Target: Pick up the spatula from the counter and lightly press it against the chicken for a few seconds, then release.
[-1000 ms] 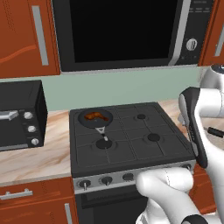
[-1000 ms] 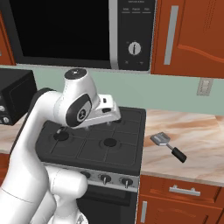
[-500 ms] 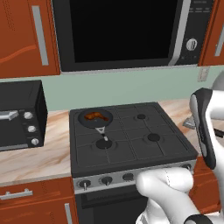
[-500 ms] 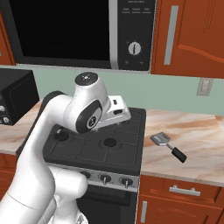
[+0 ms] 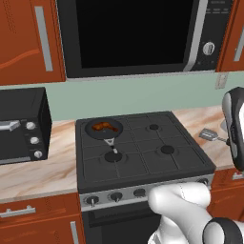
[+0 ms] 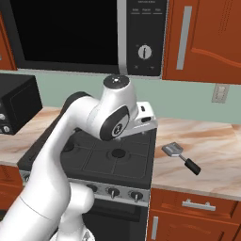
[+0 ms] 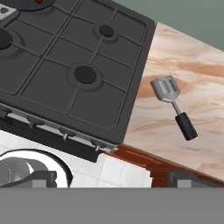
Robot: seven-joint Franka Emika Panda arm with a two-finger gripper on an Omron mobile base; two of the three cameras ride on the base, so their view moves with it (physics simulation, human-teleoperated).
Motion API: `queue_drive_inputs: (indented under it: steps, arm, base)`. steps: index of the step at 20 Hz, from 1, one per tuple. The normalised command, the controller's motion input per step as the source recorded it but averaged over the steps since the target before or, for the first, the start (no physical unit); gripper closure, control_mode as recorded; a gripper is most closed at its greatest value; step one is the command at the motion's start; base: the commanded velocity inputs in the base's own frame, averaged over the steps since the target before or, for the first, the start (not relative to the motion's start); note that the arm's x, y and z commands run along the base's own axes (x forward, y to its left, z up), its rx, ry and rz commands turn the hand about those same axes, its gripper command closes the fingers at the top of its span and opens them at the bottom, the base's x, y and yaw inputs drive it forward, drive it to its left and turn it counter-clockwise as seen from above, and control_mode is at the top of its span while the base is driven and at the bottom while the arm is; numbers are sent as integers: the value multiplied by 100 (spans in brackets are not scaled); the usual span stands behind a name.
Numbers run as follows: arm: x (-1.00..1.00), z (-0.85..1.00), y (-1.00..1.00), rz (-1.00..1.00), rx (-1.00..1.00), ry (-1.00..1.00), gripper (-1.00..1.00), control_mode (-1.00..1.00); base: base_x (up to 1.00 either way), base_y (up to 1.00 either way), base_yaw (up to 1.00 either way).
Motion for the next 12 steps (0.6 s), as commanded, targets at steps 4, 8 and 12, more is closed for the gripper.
queue_drive_inputs:
  steps: [4,8,12]
  arm:
    - [0,-7,-31,1,3,0,-100,-100]
    - [0,-19,-36,1,2,0,-100,-100]
    - [0,-9,-48,2,3,2,-100,-100]
  base:
    - [0,0,0]
    - [0,0,0]
    - [0,0,0]
